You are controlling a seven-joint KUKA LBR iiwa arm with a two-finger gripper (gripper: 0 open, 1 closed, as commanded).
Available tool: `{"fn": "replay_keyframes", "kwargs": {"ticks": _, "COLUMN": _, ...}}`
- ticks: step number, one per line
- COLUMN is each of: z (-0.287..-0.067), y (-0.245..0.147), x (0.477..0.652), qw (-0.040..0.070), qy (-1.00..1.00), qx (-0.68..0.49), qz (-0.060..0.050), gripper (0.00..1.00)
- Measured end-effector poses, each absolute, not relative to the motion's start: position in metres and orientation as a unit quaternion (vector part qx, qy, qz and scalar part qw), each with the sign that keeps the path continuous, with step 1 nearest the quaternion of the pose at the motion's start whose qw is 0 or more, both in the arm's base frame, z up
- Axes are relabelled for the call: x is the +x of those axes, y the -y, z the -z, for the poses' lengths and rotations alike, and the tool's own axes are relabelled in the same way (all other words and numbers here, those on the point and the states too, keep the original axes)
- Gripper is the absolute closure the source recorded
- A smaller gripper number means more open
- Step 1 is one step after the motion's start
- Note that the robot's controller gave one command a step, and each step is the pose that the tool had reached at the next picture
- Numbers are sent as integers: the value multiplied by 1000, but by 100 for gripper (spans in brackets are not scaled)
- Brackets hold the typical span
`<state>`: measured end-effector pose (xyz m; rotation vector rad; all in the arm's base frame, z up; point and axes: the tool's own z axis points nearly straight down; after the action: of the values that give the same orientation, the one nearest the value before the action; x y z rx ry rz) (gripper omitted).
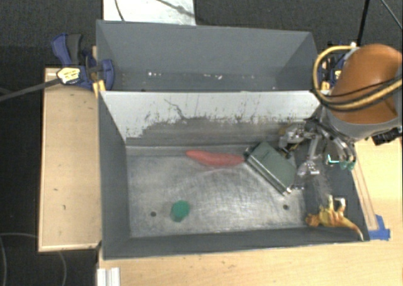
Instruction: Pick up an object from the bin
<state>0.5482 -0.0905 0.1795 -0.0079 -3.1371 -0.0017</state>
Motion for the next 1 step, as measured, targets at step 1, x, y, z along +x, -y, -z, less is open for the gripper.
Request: {"fn": "replay_keyframes", "kwargs": {"ticks": 1, "z": -184, "y": 90, "x": 550, "qw": -2, "qy": 1000, "qx": -1, "qz": 0, "gripper": 0}}
